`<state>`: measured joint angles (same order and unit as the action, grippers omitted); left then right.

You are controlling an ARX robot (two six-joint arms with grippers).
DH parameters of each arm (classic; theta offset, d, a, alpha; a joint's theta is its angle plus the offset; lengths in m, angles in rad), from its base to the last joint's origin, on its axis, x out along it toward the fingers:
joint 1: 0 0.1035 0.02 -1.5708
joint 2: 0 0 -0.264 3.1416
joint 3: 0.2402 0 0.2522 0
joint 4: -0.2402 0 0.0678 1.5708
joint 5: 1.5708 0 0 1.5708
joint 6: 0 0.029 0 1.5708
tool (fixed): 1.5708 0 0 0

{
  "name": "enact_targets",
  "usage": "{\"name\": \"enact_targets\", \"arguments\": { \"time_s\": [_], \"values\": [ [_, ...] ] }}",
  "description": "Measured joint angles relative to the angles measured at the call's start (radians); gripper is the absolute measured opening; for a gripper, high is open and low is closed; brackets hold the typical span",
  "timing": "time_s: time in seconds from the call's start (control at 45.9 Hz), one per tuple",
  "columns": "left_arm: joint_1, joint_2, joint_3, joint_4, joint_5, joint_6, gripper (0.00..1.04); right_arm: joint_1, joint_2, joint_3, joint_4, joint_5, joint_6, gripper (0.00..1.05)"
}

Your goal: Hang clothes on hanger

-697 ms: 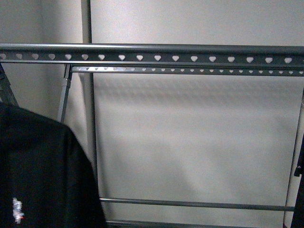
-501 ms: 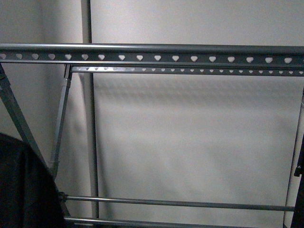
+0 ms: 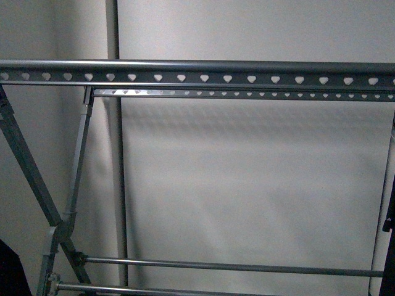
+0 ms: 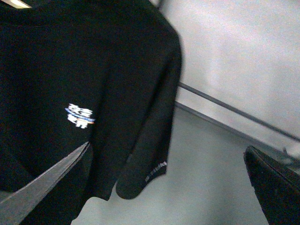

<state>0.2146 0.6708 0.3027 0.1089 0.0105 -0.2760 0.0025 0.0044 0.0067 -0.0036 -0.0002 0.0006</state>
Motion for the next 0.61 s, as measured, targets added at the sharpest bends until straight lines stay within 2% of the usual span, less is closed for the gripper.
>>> {"name": "enact_targets", "arguments": {
  "time_s": [0.044,0.283,0.567,0.61],
  "values": [
    [0.0,0.132,0.069,0.049,-0.084,-0.076,0.98,0.0,0.0,0.0,0.0,0.0,0.0,0.97],
    [-0.021,0.481,0.281,0.115,-0.238,-0.299,0.98,0.0,0.0,0.0,0.0,-0.001,0.0,0.97],
    [-0.042,0.757,0.561,0.152,-0.377,-0.357,0.98,0.0,0.0,0.0,0.0,-0.001,0.0,0.97],
    [-0.041,0.8,0.609,0.137,-0.403,-0.356,0.9,0.0,0.0,0.0,0.0,-0.001,0.0,0.97]
  ]
}}
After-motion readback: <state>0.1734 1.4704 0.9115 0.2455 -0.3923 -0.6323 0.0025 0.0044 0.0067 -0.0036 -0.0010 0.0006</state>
